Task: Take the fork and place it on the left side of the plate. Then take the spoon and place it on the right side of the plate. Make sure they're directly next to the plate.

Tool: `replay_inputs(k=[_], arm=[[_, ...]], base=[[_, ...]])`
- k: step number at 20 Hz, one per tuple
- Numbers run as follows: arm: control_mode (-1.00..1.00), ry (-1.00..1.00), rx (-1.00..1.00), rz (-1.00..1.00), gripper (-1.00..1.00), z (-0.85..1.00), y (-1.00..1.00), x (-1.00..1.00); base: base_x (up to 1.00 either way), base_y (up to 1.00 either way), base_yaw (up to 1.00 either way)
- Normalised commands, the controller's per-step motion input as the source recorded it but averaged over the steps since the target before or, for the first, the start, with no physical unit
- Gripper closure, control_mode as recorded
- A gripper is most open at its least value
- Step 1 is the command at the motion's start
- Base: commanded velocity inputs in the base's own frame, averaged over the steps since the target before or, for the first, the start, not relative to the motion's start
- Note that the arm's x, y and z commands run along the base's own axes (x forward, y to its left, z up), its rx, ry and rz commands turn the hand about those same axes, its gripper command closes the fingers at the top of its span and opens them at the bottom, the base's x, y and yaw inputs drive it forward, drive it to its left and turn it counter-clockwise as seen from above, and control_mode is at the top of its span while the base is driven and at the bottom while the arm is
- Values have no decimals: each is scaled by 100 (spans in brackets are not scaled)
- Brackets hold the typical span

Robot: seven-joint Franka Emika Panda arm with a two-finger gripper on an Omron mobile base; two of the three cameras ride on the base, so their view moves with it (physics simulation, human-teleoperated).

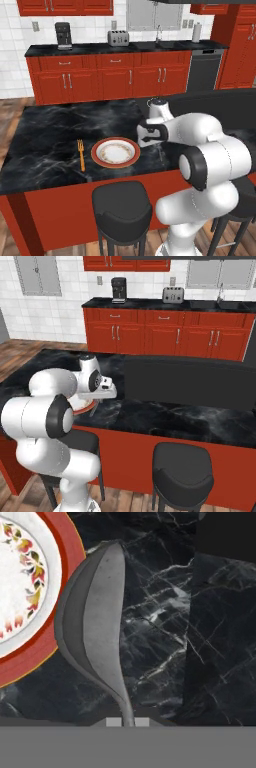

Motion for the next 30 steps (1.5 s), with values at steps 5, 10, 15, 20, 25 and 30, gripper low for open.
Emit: replay_inputs(k=[5, 10, 15, 20, 25, 30], arm=[[-100, 0, 0, -2, 100, -17, 6, 27], [-100, 0, 0, -1, 100, -21, 1, 22], [-100, 0, 0, 0, 100, -21, 0, 19], [-100, 0, 0, -1, 100, -17, 0, 18], [-100, 0, 0, -1, 100, -15, 0, 21], [-100, 0, 0, -1, 100, -17, 1, 20]], base=[[0, 0, 0], [0, 0, 0], [0, 0, 0], [0, 0, 0], [0, 0, 0], [0, 0, 0]])
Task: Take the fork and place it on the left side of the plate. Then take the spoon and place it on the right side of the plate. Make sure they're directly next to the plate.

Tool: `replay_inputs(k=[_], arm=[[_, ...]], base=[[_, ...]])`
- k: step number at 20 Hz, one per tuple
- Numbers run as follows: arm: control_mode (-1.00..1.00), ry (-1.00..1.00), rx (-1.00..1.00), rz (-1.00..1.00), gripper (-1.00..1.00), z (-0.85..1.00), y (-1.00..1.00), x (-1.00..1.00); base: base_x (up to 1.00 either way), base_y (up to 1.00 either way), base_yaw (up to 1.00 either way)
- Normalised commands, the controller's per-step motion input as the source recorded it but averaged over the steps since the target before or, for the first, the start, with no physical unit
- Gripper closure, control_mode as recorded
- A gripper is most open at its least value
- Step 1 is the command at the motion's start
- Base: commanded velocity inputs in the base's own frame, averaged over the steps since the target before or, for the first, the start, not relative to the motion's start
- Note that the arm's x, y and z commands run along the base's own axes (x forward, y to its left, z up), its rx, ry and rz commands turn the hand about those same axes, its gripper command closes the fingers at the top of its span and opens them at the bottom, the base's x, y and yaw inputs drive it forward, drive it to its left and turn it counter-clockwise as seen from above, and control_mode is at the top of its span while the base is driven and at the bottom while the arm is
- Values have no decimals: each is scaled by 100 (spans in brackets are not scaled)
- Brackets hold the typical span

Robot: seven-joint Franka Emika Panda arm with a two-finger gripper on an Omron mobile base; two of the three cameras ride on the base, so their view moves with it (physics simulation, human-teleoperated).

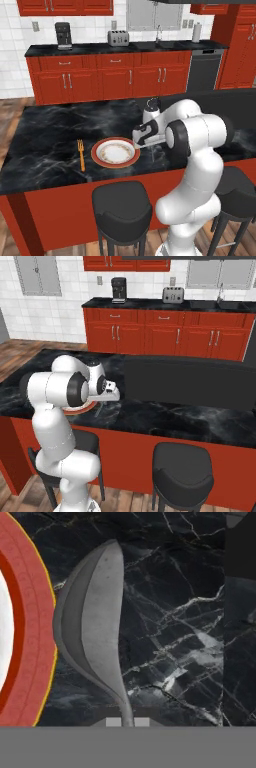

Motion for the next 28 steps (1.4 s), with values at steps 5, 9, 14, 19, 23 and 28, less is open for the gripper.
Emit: replay_inputs(k=[5, 9, 14, 19, 23, 28], arm=[[-100, 0, 0, -1, 100, -19, 1, 18], [-100, 0, 0, -1, -100, -28, 5, 14], [-100, 0, 0, -3, -100, -7, 1, -3], [-100, -2, 0, -3, -100, 23, -2, -22], [-100, -6, 0, -3, -100, 56, -12, -33], [-100, -7, 0, -3, -100, 73, -1, -38]], base=[[0, 0, 0], [0, 0, 0], [0, 0, 0], [0, 0, 0], [0, 0, 0], [0, 0, 0]])
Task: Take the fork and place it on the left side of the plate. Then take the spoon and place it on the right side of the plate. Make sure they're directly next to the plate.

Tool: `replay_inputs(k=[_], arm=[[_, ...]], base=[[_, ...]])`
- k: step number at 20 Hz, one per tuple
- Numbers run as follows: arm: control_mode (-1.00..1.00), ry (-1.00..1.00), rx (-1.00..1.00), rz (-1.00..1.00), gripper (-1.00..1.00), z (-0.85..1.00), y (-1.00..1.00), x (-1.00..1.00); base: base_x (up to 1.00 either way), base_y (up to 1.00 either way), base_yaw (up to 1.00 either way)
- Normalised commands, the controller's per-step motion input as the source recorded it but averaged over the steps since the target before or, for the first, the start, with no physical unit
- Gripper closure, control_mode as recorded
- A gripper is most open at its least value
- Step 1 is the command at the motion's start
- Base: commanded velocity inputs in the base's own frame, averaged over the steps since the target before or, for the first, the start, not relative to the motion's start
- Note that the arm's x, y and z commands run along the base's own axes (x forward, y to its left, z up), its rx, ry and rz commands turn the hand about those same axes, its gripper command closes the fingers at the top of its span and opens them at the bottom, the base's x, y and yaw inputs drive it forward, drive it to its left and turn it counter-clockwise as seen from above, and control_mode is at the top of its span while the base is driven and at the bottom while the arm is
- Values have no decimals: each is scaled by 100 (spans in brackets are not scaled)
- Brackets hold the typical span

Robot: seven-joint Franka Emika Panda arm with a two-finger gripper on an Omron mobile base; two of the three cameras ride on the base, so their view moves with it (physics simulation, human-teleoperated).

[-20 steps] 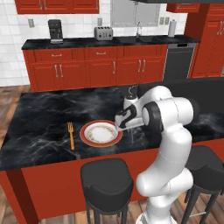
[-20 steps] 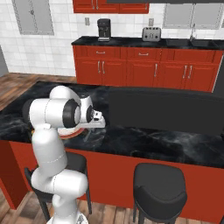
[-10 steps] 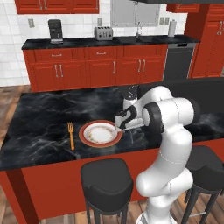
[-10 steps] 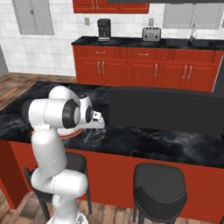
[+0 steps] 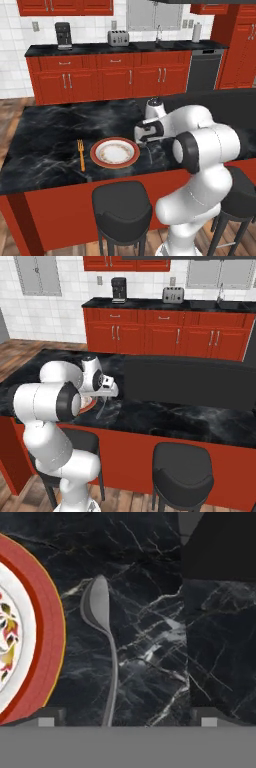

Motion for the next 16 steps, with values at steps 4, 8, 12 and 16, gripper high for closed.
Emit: replay_inputs(k=[4, 8, 12, 16], arm=[[-100, -7, 0, -2, -100, 84, 0, -48], [-100, -5, 0, -2, -100, 85, 0, -59], [-100, -5, 0, -1, -100, 81, 0, -68], [-100, -8, 0, 0, -100, 67, 0, -59]], base=[[0, 0, 0], [0, 0, 0], [0, 0, 0], [0, 0, 0]])
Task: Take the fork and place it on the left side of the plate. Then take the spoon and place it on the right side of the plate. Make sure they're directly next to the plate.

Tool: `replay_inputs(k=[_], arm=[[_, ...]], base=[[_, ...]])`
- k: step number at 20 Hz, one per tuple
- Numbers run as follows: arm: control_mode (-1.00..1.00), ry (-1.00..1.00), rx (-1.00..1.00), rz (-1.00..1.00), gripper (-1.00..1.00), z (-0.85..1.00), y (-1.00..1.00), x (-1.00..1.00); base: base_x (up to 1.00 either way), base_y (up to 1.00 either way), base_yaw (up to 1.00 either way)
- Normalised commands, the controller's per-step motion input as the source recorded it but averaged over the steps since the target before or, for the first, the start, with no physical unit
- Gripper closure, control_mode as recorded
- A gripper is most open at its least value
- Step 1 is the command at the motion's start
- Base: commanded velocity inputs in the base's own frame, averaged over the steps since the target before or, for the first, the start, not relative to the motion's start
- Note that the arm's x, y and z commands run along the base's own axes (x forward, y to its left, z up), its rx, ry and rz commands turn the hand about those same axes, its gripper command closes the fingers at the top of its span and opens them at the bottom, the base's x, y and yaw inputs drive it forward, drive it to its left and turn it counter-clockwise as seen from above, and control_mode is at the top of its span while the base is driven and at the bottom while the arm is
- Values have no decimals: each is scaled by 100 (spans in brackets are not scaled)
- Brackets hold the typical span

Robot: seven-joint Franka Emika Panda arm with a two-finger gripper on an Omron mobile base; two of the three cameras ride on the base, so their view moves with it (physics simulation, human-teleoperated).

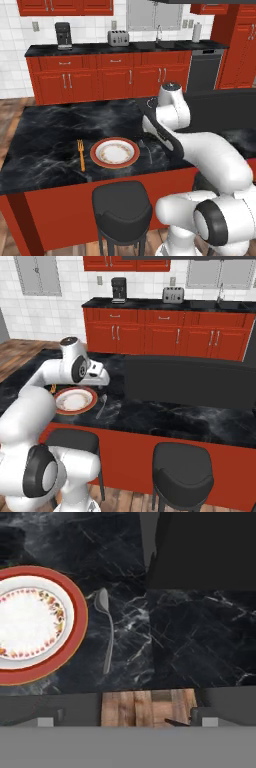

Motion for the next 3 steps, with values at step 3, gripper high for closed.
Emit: replay_inputs(k=[3], arm=[[-100, -18, 0, 0, -100, 38, 0, -66]], base=[[0, 0, 0]])
